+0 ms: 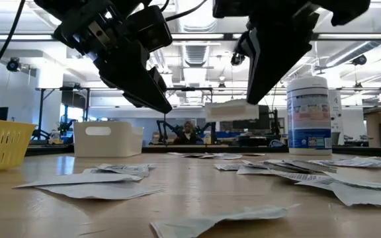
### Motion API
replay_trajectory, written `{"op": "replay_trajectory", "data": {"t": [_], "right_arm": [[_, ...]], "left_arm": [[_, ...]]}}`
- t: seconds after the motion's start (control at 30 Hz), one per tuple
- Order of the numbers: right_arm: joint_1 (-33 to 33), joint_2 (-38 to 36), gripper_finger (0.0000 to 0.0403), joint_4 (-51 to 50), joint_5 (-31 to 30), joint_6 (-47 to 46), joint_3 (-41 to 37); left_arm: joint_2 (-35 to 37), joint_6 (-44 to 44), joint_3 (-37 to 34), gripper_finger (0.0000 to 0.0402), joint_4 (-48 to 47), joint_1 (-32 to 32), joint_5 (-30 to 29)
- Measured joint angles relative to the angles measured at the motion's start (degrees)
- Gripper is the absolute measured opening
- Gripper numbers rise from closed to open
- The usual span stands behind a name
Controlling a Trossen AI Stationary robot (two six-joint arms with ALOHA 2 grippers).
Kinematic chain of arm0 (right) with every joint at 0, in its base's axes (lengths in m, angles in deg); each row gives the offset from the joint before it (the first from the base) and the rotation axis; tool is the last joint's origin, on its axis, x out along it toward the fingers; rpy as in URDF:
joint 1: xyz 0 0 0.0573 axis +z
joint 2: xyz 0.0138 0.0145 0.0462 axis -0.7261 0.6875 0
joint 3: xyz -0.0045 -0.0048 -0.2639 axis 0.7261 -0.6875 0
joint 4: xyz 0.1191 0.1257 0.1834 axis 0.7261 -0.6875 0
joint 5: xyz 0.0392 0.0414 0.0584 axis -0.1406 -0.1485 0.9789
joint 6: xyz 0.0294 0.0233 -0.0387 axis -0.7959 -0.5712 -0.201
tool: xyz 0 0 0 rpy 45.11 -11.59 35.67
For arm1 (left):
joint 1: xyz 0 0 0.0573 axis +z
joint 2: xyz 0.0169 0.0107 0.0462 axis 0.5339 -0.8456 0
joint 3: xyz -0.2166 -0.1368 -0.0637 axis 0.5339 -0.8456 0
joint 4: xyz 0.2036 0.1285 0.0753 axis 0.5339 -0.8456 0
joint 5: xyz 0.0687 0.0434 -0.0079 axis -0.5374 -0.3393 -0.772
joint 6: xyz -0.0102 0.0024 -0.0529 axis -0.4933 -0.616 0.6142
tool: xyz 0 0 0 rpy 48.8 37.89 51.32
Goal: Pick & Place First Aid Supplies
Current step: Put the green bandage into the yellow bin
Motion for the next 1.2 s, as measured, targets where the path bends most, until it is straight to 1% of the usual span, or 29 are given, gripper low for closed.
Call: {"op": "replay_trajectory", "data": {"t": [0.27,0.43,0.57,0.87,1.2], "right_arm": [[0.72,0.13,0.0008,2.07,0.68,-9.97,-0.02],[0.67,0.13,0.0008,5.27,1.16,-14.06,-0.02],[0.69,0.13,0.0008,6.42,1.25,-16.59,-0.04],[0.69,0.15,0.0008,10.55,1.23,-16.93,-0.04],[0.64,0.17,0.0008,11.47,0.69,-17.17,-0.04]], "left_arm": [[-0.02,-0.87,0.0,0.0087,0.08,0.0,0.31],[-0.02,-1.0,0.0,0.0087,0.54,-0.09,0.29],[-0.04,-4.32,0.0,0.0087,0.55,-0.3,0.29],[-0.04,-7.28,0.0,0.0087,4.51,-1.65,0.29],[-0.04,-7.0,0.0,0.0087,4.63,-1.8,0.27]]}}
